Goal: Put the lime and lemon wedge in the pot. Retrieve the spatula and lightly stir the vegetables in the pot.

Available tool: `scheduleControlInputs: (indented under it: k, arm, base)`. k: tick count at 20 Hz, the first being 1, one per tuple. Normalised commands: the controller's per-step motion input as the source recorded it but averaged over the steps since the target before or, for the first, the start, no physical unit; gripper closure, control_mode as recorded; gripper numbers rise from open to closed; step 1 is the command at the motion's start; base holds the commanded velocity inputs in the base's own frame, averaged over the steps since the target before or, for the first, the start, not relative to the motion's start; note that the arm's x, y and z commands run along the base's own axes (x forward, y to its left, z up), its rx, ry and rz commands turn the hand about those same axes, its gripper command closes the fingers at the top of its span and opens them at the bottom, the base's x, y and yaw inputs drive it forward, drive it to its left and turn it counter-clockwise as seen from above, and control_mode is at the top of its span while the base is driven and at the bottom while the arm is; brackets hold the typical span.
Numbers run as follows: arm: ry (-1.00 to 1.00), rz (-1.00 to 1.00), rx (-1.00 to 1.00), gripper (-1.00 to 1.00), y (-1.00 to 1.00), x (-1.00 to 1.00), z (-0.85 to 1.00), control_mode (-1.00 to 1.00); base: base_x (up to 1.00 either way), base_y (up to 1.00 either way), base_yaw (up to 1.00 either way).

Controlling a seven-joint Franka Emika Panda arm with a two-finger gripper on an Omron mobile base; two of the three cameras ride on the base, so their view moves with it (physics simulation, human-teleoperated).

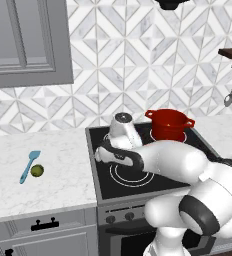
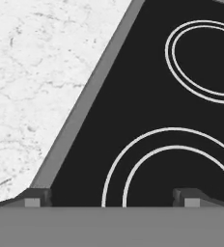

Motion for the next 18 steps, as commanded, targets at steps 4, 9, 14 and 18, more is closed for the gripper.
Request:
scheduleControlInputs:
  k: [4, 9, 14, 18]
  arm:
    - [0.0, 0.04, -0.22, -1.0, 1.0, 0.0, -0.02, -1.0]
    - [0.09, 0.01, -0.05, -1.0, 0.95, 0.0, 0.05, -1.0]
    - [0.19, 0.02, 0.01, -1.0, 0.55, 0.0, 0.04, -1.0]
    - [0.08, 0.09, -0.01, -1.0, 0.29, 0.0, -0.01, -1.0]
  base:
    - [0.0, 0.0, 0.0]
    - [0.0, 0.0, 0.0]
    - [0.0, 0.0, 0.0]
    - [0.0, 0.0, 0.0]
